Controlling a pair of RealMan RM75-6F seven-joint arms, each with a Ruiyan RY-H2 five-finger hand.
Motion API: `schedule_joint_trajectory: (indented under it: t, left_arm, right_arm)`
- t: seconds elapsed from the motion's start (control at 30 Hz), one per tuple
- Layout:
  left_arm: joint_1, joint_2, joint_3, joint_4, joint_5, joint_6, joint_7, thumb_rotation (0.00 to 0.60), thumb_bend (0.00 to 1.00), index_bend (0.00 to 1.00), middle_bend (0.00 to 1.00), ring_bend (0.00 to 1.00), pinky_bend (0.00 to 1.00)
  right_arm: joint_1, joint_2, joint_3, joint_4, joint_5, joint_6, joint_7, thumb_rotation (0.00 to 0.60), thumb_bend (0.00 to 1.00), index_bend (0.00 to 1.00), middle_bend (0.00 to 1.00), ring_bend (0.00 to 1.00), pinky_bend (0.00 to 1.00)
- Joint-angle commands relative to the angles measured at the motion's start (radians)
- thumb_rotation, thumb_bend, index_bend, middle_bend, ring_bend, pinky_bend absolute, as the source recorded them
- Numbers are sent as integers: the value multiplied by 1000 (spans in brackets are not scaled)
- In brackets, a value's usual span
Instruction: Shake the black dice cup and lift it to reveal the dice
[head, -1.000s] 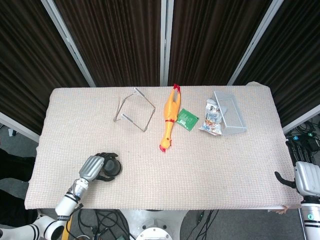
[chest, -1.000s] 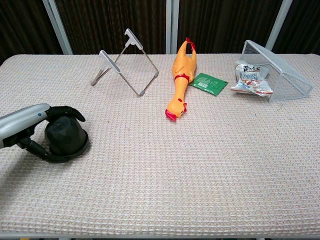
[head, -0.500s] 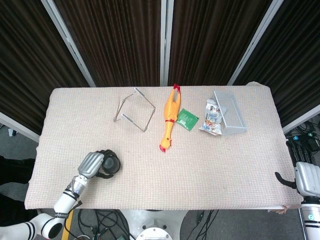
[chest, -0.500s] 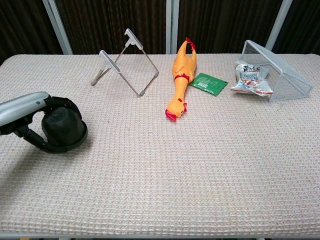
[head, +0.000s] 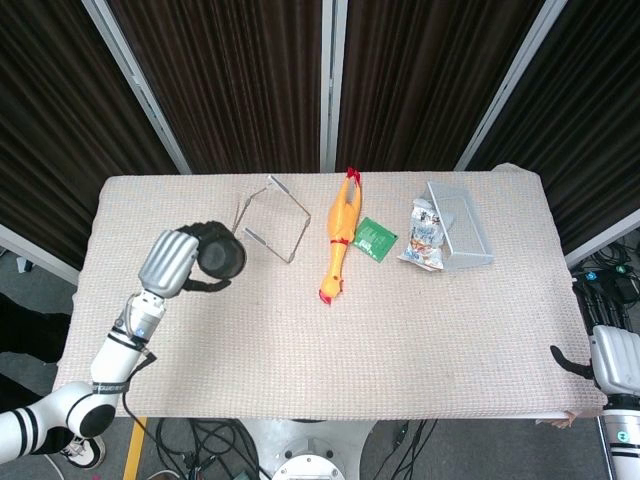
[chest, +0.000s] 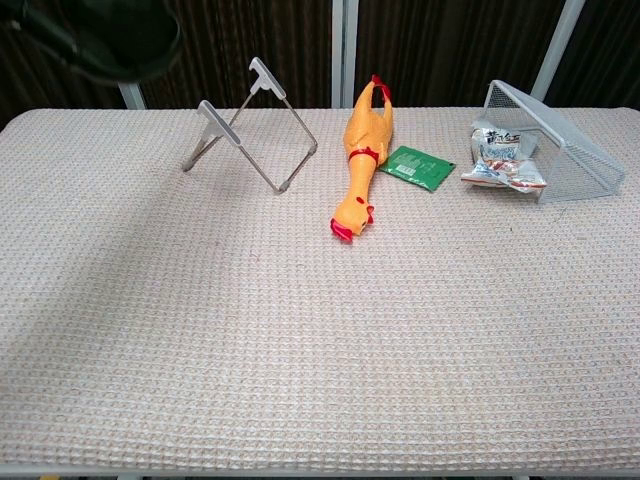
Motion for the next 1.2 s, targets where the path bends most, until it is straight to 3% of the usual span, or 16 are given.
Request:
schedule_joint_trajectory:
  t: [0.03, 0.17, 0.27, 0.33, 0.43, 0.53, 0.63, 0.73, 0.83, 0.87, 0.97, 1.03, 1.2]
  left_arm:
    - [-2, -37, 58, 68, -100, -72, -24, 600, 249, 468, 533, 424, 480]
    - [-31, -109, 151, 243, -216, -279, -29, 600, 249, 472, 533, 424, 480]
    - [-57, -105, 120, 265, -232, -276, -12, 600, 249, 475, 533, 424, 479]
    - [-66, -86, 71, 232, -199, -191, 8, 600, 249, 476, 533, 424, 479]
    - [-68, -91, -45, 170, -88, 61, 13, 600, 250, 477, 533, 424, 479]
    - [-87, -158, -158, 154, 16, 308, -8, 600, 250, 455, 533, 424, 481]
    - [-102, -189, -187, 138, 66, 393, -39, 600, 250, 447, 533, 424, 484]
    - [-92, -197, -125, 169, 36, 335, -32, 600, 250, 468, 533, 424, 484]
    - [-74, -186, -19, 225, -102, 122, -14, 600, 250, 481, 533, 424, 483]
    - [-75, -174, 21, 249, -170, 5, -16, 600, 250, 487, 533, 424, 483]
    - [-97, -144, 94, 307, -291, -235, 8, 600, 248, 494, 534, 425, 483]
    - [-112, -126, 109, 314, -324, -294, 38, 600, 248, 499, 536, 427, 483]
    - [-135, -63, 89, 241, -350, -288, 100, 600, 248, 504, 537, 431, 485]
  right_arm:
    - [0, 3, 1, 1, 1, -2, 6, 600, 145, 0, 0, 0, 0]
    - [-3, 7, 1, -1, 1, 1, 8, 600, 146, 0, 0, 0, 0]
    - [-4, 6, -1, -1, 3, -1, 6, 600, 145, 0, 0, 0, 0]
    - [-2, 4, -1, 0, 4, -5, 4, 600, 146, 0, 0, 0, 0]
    - [0, -1, -3, 2, 2, -11, 2, 600, 146, 0, 0, 0, 0]
    - [1, -4, -6, 5, 1, -14, 3, 600, 145, 0, 0, 0, 0]
    - [0, -5, -5, 8, 3, -13, 4, 600, 146, 0, 0, 0, 0]
    - [2, -8, -5, 13, 5, -19, 6, 600, 146, 0, 0, 0, 0]
    - [3, -11, -8, 16, 6, -27, 7, 600, 146, 0, 0, 0, 0]
    - [4, -12, -8, 17, 6, -27, 8, 600, 146, 0, 0, 0, 0]
    - [3, -12, -6, 17, 6, -25, 8, 600, 146, 0, 0, 0, 0]
    - [3, -11, -5, 15, 7, -24, 7, 600, 146, 0, 0, 0, 0]
    - [4, -13, -7, 16, 7, -29, 6, 600, 146, 0, 0, 0, 0]
